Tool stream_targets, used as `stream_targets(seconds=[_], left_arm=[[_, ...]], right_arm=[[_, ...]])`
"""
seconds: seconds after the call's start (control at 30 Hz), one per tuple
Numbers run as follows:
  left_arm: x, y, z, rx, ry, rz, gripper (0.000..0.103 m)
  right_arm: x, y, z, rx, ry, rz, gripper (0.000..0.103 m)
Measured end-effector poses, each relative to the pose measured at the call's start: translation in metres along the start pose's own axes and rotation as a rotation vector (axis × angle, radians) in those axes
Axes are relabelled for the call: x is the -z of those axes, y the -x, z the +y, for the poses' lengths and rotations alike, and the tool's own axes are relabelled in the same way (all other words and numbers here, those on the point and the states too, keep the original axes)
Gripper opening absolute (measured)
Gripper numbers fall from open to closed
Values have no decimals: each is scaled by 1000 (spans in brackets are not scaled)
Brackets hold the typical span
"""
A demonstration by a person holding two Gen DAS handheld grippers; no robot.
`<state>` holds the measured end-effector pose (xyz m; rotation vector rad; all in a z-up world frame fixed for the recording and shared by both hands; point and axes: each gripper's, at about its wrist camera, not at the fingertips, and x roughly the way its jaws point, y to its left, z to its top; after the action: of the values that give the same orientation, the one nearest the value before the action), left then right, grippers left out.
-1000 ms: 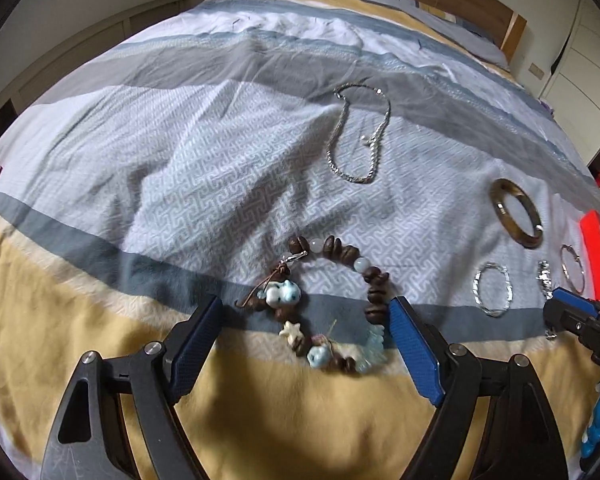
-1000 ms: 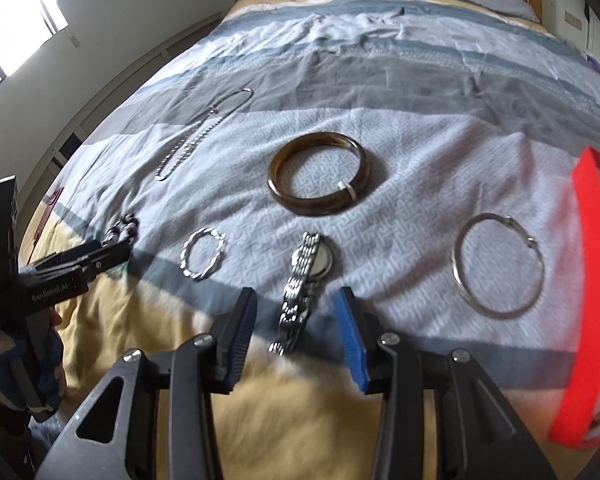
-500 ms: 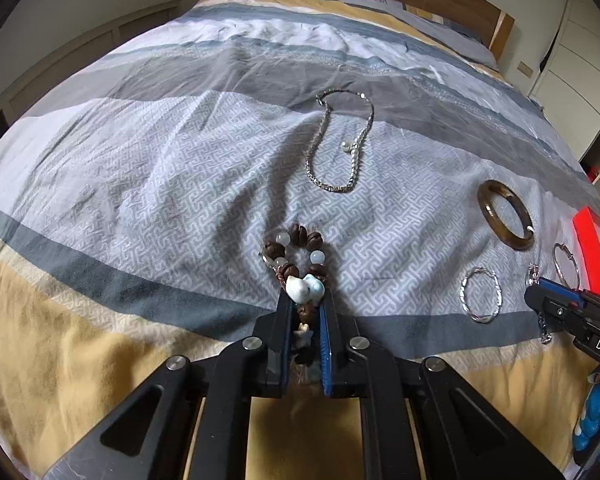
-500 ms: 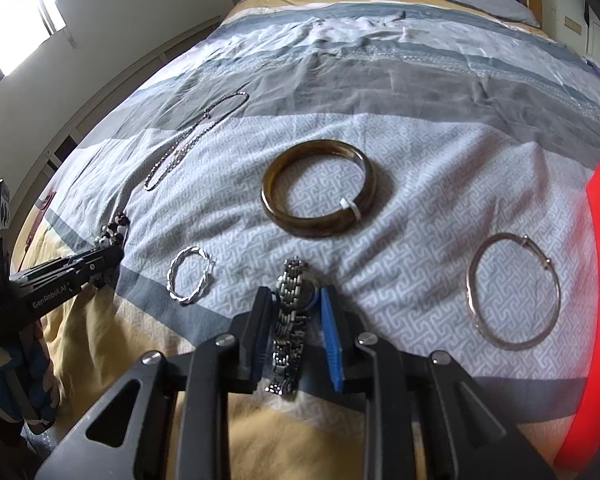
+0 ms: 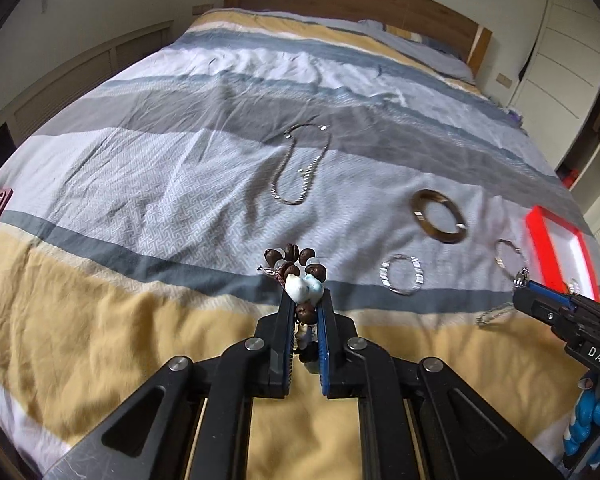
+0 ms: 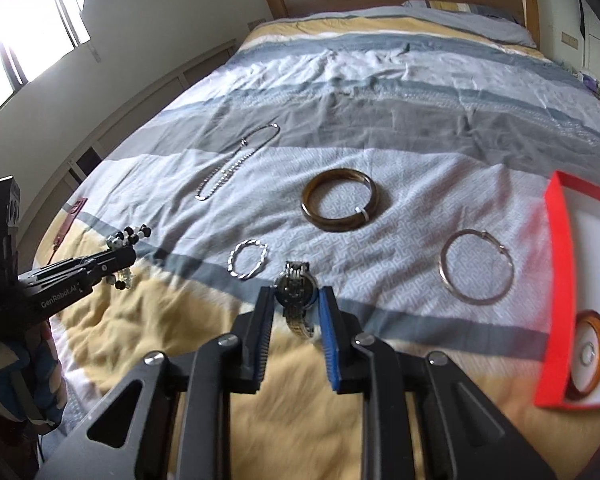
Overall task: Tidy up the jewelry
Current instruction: 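Carry bracelet and watch into the red box and open both tools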
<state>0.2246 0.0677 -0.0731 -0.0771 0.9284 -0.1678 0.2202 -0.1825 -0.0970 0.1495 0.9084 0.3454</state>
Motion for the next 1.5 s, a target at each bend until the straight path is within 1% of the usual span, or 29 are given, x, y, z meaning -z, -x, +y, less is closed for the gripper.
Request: stream_targets(seconds=[0.23,0.4,0.57,0.7,0.8,0.93,1.03,1.1,1.2,1.27,1.33,1.5], left_arm=[[8,35,-34,50,-43,-20,10],[6,48,-83,107,-106,-32,10],[-2,47,-147,196,-179,-34,10],[-12,35,-210,281,-247,-20,10],[-22,18,-256,335,-289,-5,10],[-35,-15,-316,393,-332,21,10],[-40,-44,-352,413,-354,45,10],[-41,-65,-370,410,-366,67,10],[-40,-96,-386,388,-375,107,10],[-38,-115,-392,372,-384,132,10],[-34,-129,-395,363,-391,150,10],[-26,-152,-394,352,-393,185,10]], right_arm=[[14,49,0,7,-12,-52,21],[22,85,-22,29,-45,-102,21],[24,119,-61,83,-86,-148,21],[24,144,-107,147,-125,-175,21],[21,153,-145,195,-154,-179,21],[13,151,-199,253,-178,-162,21],[6,140,-236,278,-197,-141,21],[3,128,-261,285,-218,-121,21],[0,112,-286,284,-236,-94,21],[-1,100,-302,263,-258,-76,21],[-2,91,-310,250,-264,-56,21],[-1,73,-321,267,-244,-4,21]])
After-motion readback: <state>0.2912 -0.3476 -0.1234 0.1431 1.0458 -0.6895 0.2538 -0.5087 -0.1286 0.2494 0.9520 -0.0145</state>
